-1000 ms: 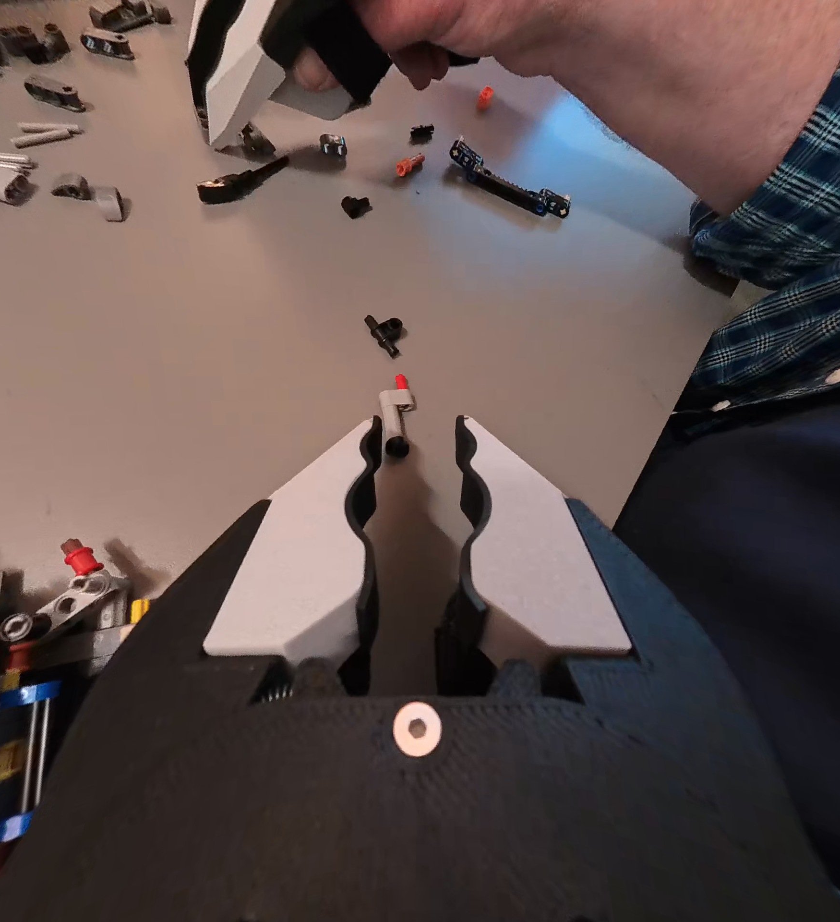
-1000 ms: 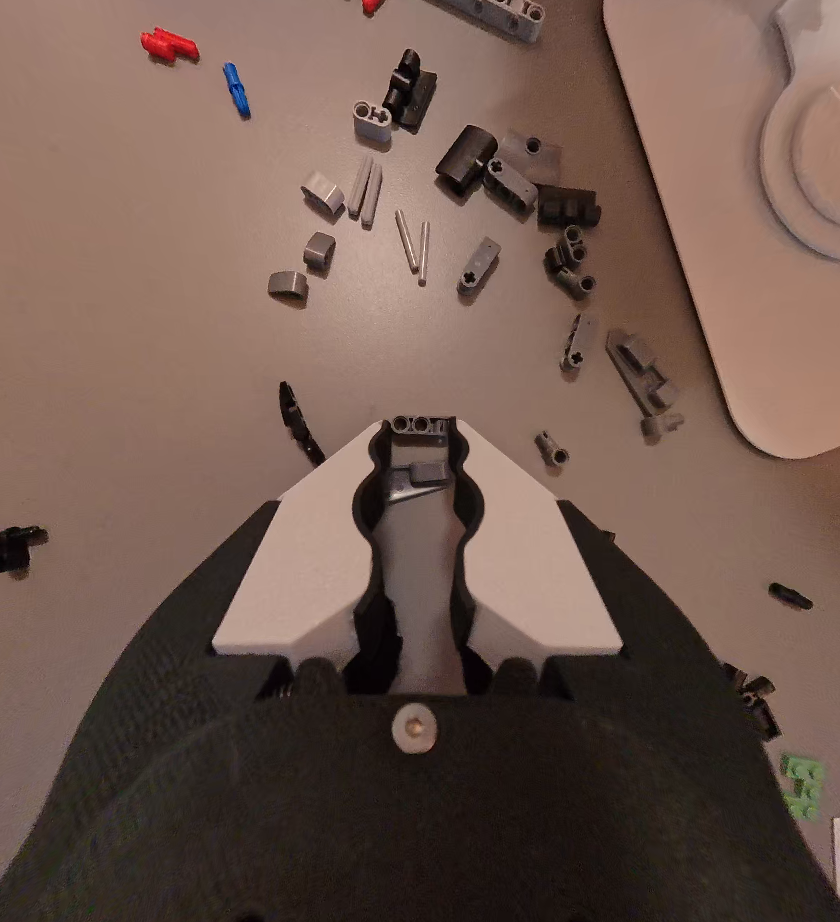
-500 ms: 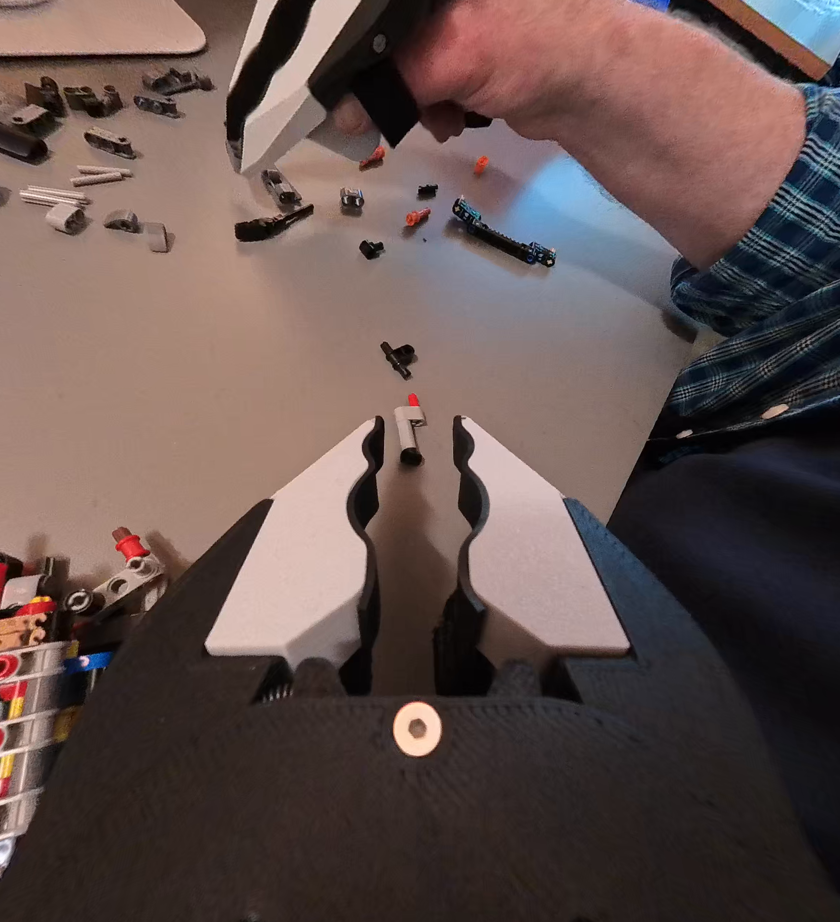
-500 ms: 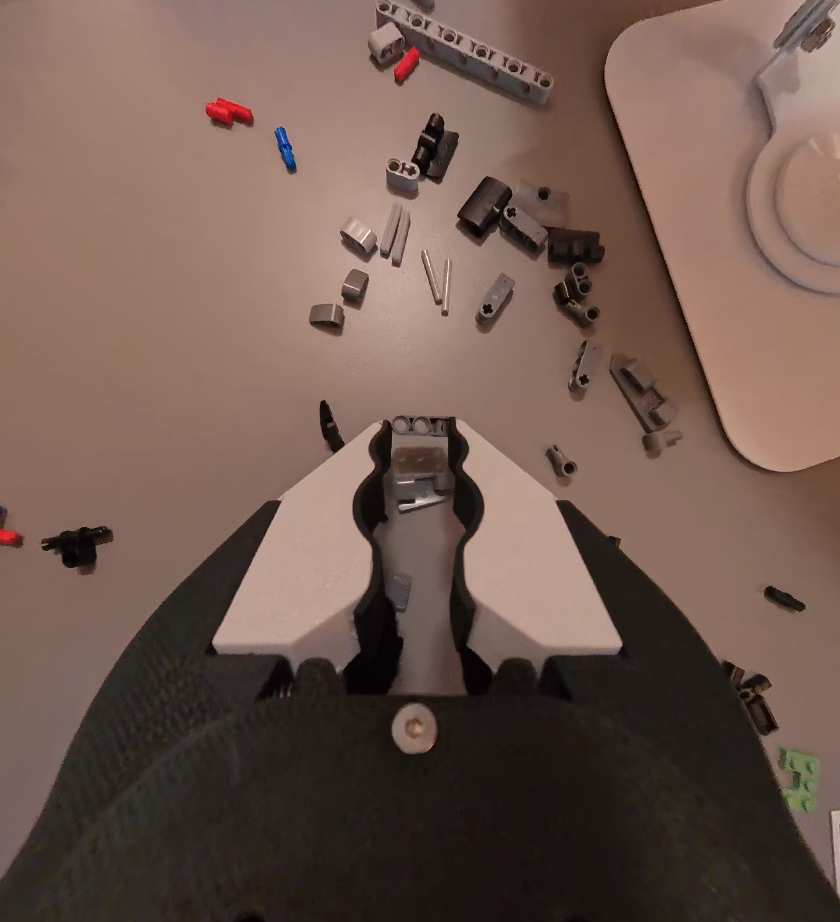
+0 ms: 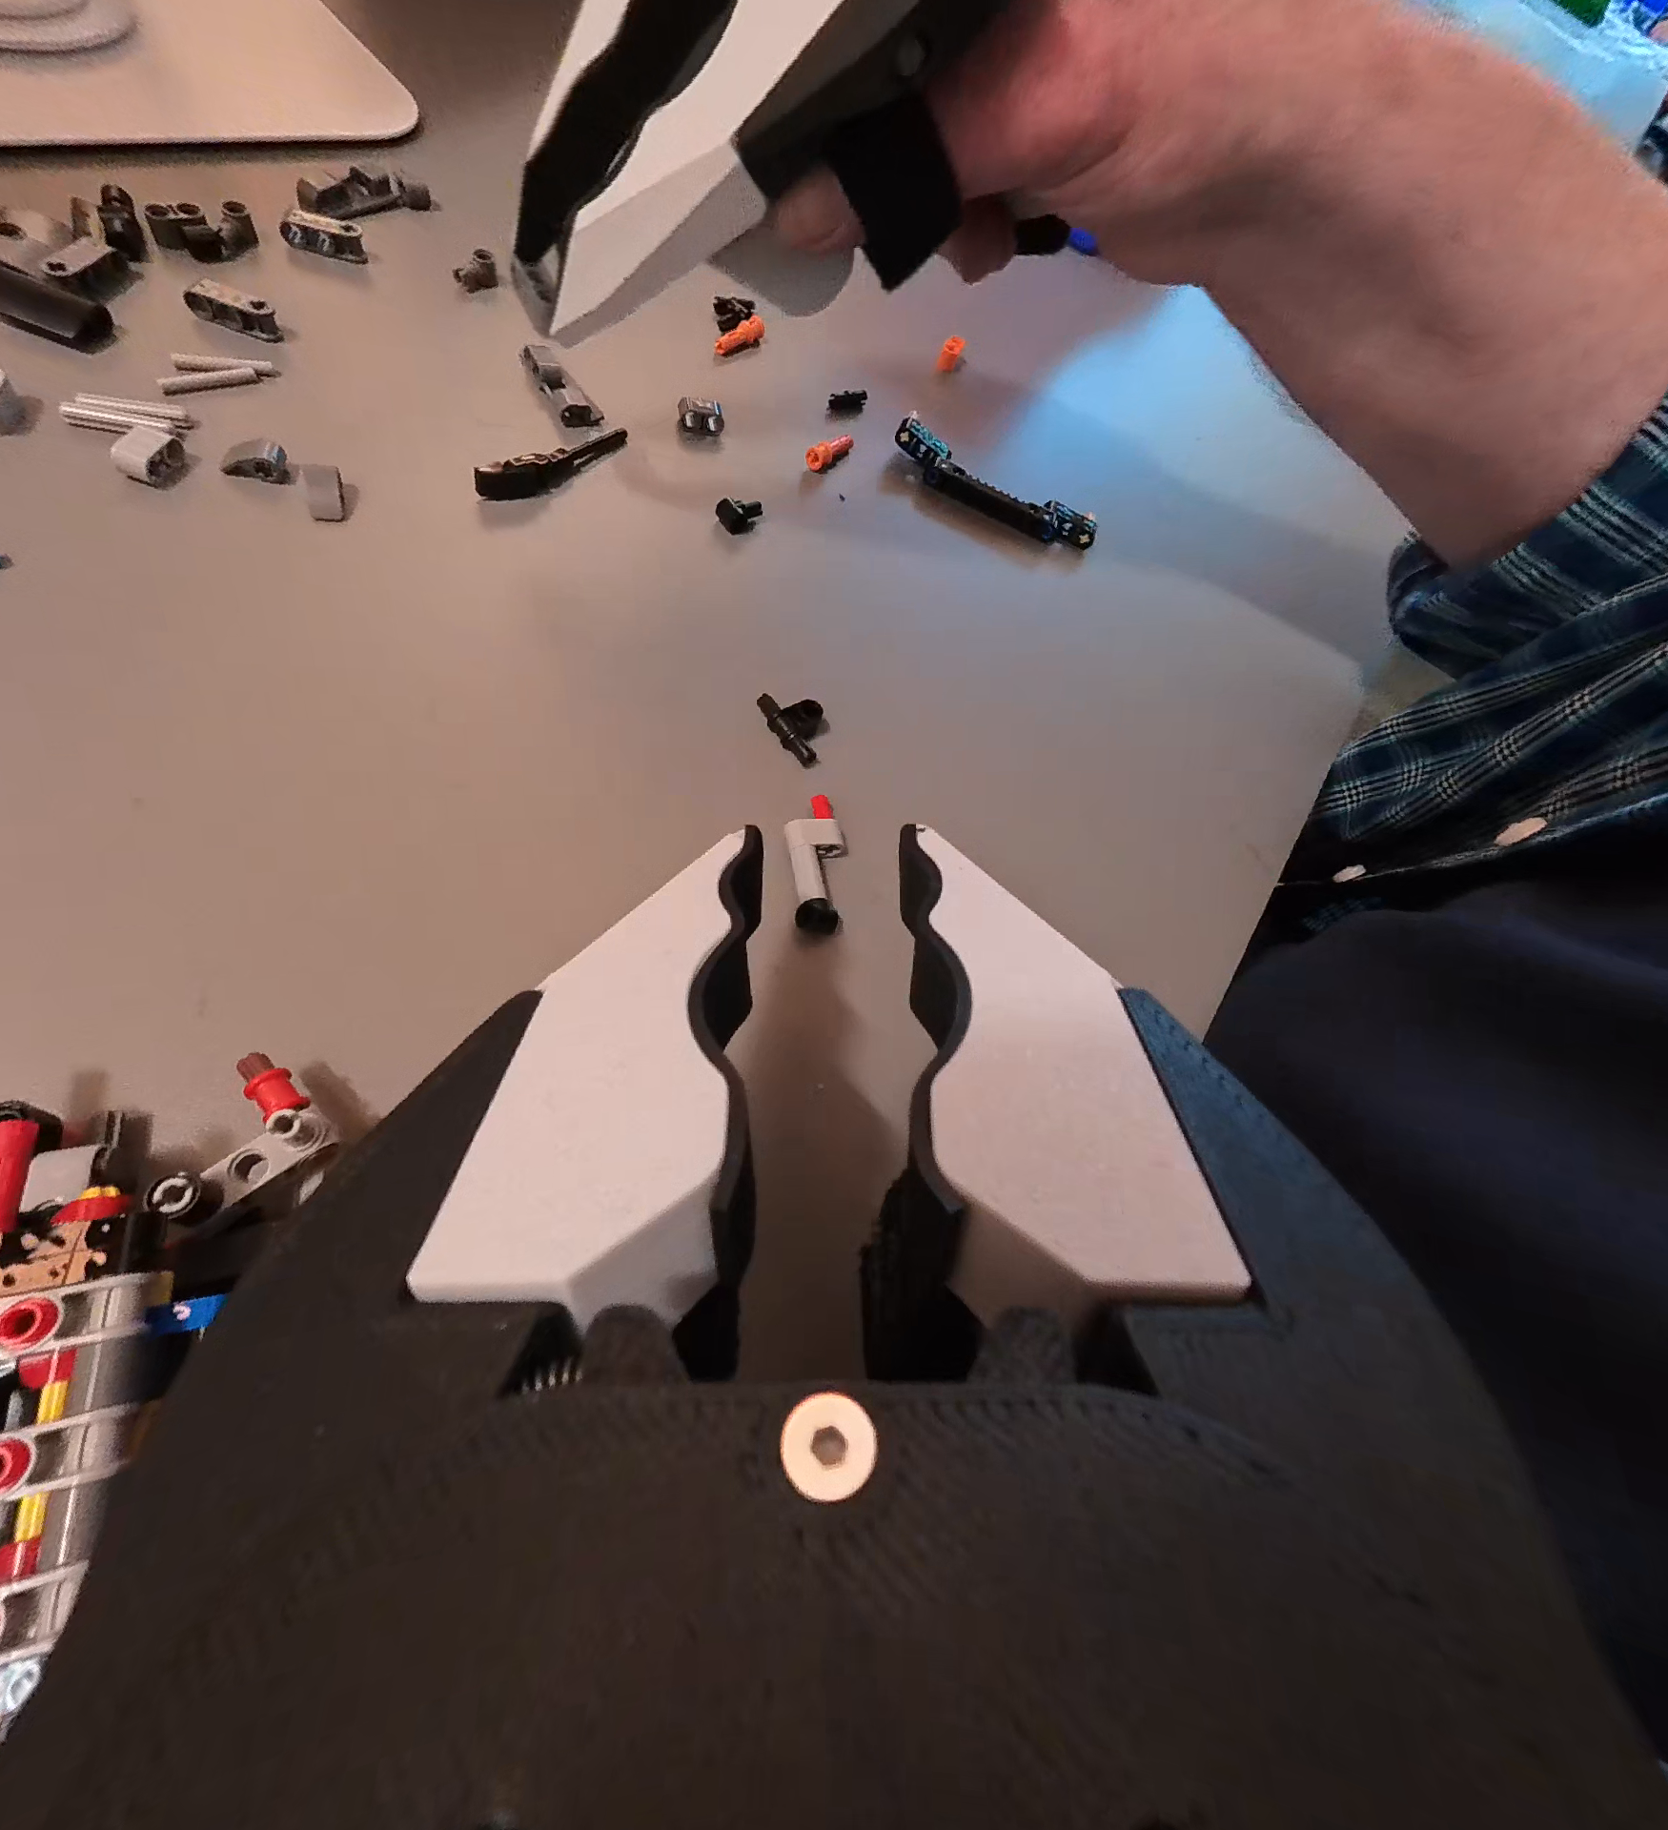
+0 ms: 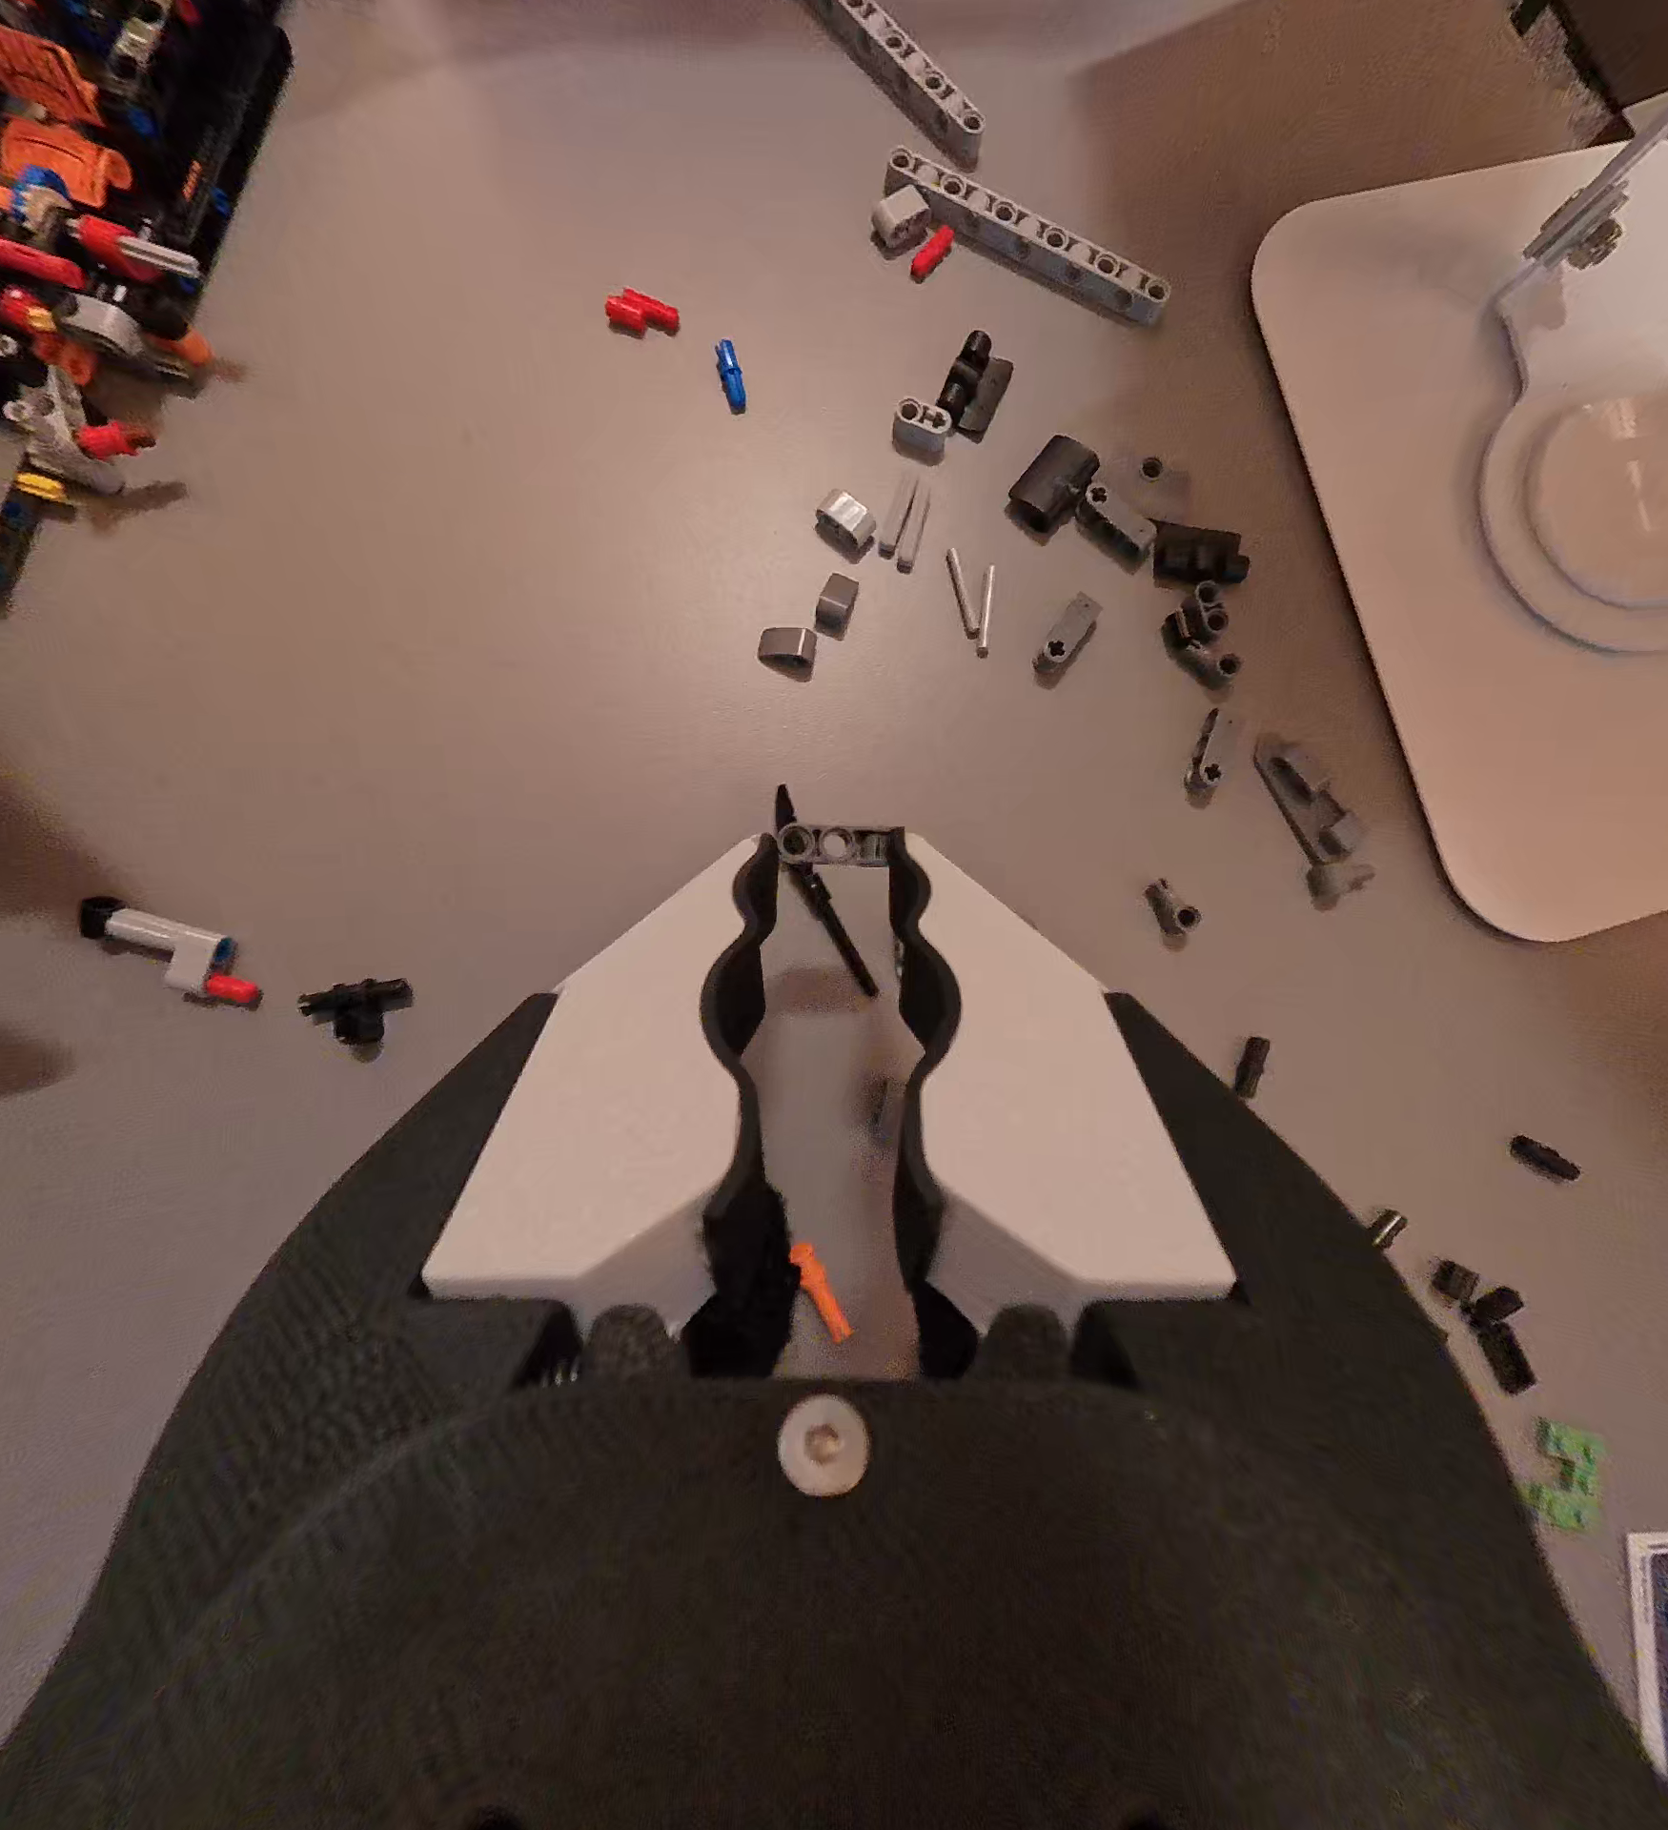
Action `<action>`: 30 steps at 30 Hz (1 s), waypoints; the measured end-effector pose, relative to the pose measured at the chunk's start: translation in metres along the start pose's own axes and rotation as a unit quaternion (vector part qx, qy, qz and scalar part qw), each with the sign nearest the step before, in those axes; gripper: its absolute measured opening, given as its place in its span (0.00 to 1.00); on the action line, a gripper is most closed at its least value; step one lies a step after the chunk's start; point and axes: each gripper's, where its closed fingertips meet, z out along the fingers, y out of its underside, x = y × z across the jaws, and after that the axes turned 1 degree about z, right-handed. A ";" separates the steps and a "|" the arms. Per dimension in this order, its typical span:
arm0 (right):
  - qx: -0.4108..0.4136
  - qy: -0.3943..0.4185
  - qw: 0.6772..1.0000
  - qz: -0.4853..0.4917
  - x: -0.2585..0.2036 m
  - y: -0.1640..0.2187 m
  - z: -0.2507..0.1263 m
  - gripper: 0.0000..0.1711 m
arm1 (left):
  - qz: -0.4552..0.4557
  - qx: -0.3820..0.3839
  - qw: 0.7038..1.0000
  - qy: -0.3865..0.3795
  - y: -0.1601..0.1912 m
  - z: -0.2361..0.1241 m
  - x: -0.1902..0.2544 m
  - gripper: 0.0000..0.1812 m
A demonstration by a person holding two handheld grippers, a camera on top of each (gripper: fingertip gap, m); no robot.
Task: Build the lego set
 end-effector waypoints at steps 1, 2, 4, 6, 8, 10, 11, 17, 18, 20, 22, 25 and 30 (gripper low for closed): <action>0.002 -0.002 1.000 0.001 -0.002 0.001 -0.002 0.12 | 0.000 0.001 1.000 0.001 0.000 0.000 0.001 0.14; 0.003 -0.003 1.000 0.001 -0.005 0.002 -0.004 0.12 | 0.000 0.001 1.000 0.001 0.000 0.000 0.001 0.14; 0.005 -0.005 1.000 -0.002 -0.010 0.005 -0.008 0.12 | 0.002 0.000 1.000 0.001 0.000 0.000 0.001 0.14; 0.007 -0.008 1.000 -0.003 -0.016 0.007 -0.011 0.12 | 0.002 0.000 1.000 0.001 -0.001 0.000 0.002 0.14; 0.009 -0.011 1.000 -0.002 -0.021 0.010 -0.015 0.12 | 0.004 -0.001 1.000 0.001 -0.001 0.001 0.002 0.14; 0.011 -0.013 1.000 -0.002 -0.026 0.014 -0.019 0.12 | 0.005 -0.001 1.000 0.000 -0.001 0.001 0.002 0.14; 0.012 -0.015 1.000 -0.001 -0.029 0.016 -0.021 0.12 | 0.005 -0.002 1.000 0.000 0.000 0.001 0.002 0.14; 0.015 -0.039 0.999 -0.008 -0.061 0.038 -0.029 0.12 | 0.009 -0.005 1.000 -0.009 -0.001 -0.001 0.000 0.14; 0.012 -0.043 0.999 -0.011 -0.068 0.043 -0.028 0.12 | 0.008 -0.006 1.000 -0.009 0.000 -0.001 0.001 0.14; 0.007 -0.046 0.999 -0.019 -0.080 0.053 -0.028 0.12 | 0.008 -0.013 1.000 -0.011 0.002 0.000 0.000 0.15; 0.001 -0.054 0.998 -0.022 -0.091 0.062 -0.027 0.12 | 0.007 -0.022 1.000 -0.011 0.004 0.001 0.000 0.15; -0.006 -0.054 0.998 -0.036 -0.102 0.072 -0.024 0.12 | 0.010 -0.035 0.999 -0.017 0.007 0.003 -0.001 0.15; -0.011 -0.055 0.997 -0.046 -0.113 0.081 -0.017 0.13 | 0.018 -0.059 0.998 -0.025 0.015 0.009 0.000 0.15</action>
